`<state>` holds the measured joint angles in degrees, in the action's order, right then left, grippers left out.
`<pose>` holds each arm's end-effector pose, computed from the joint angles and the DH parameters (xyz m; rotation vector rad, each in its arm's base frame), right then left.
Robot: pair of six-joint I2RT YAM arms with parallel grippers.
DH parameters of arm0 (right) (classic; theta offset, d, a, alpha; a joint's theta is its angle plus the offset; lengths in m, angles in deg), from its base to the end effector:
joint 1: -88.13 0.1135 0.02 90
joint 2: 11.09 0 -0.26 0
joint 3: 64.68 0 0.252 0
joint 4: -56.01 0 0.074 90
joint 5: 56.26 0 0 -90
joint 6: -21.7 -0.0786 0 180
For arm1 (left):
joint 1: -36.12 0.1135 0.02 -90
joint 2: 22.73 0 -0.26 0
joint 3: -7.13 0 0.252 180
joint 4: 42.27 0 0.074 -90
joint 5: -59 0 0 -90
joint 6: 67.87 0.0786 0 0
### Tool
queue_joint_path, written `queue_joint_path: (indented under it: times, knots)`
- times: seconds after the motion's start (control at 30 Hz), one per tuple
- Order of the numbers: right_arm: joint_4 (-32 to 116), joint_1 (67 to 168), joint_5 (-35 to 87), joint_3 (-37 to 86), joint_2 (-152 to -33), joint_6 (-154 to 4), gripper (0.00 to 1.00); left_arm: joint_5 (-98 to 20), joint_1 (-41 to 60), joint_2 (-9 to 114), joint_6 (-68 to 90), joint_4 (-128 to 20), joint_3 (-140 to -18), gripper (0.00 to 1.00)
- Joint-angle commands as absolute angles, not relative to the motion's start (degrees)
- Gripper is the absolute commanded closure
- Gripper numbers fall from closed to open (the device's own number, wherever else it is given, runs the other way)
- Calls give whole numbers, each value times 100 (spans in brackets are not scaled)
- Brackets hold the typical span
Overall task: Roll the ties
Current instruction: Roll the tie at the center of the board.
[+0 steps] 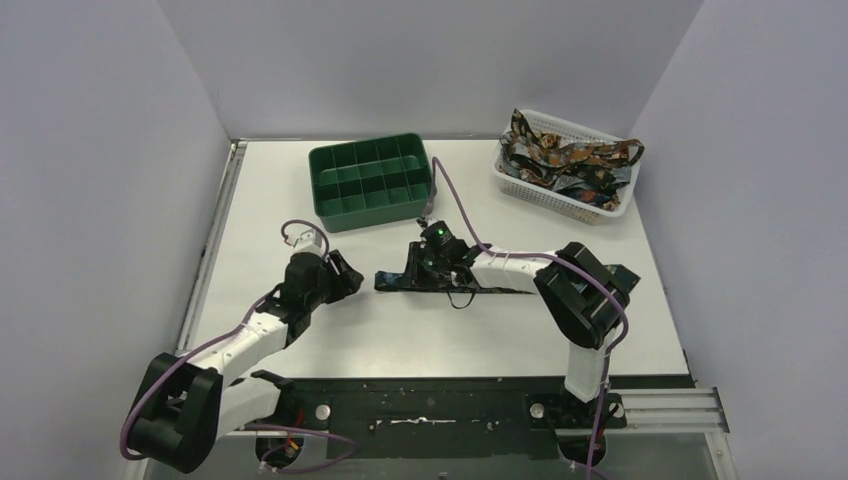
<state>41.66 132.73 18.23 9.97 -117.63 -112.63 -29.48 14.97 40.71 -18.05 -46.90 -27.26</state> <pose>0.2783 0.3039 0.1215 -0.1486 2.6038 0.9857 0.2348 -0.0886 0.1391 -0.3822 2.1848 -0.5802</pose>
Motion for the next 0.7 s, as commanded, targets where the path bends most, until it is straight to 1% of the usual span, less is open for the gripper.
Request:
queue_joint_path:
  times: [0.0, 0.1, 0.23, 0.47, 0.57, 0.67]
  knots:
    - [3953, 13254, 1902, 1201, -11824, -11158, 75, -3341, 1543, 4198, -1817, -4260, -2721, 49]
    - [3899, 13263, 1890, 1240, -11836, -11124, 70, -3462, 1545, 4266, -1796, -4116, -2712, 49]
    - [3855, 13256, 1958, 1255, -11691, -11075, 61, -3603, 1546, 4355, -1786, -3919, -2724, 48]
    - [3917, 13261, 1959, 1130, -11168, -10914, 54, -3681, 1546, 4527, -1750, -3830, -2807, 48]
    - [4167, 13314, 1938, 1007, -11025, -10588, 49, -3450, 1577, 4571, -1863, -4074, -2886, 48]
    - [4400, 13381, 2077, 994, -10946, -9881, 41, -3202, 1663, 4405, -2011, -4262, -2859, 48]
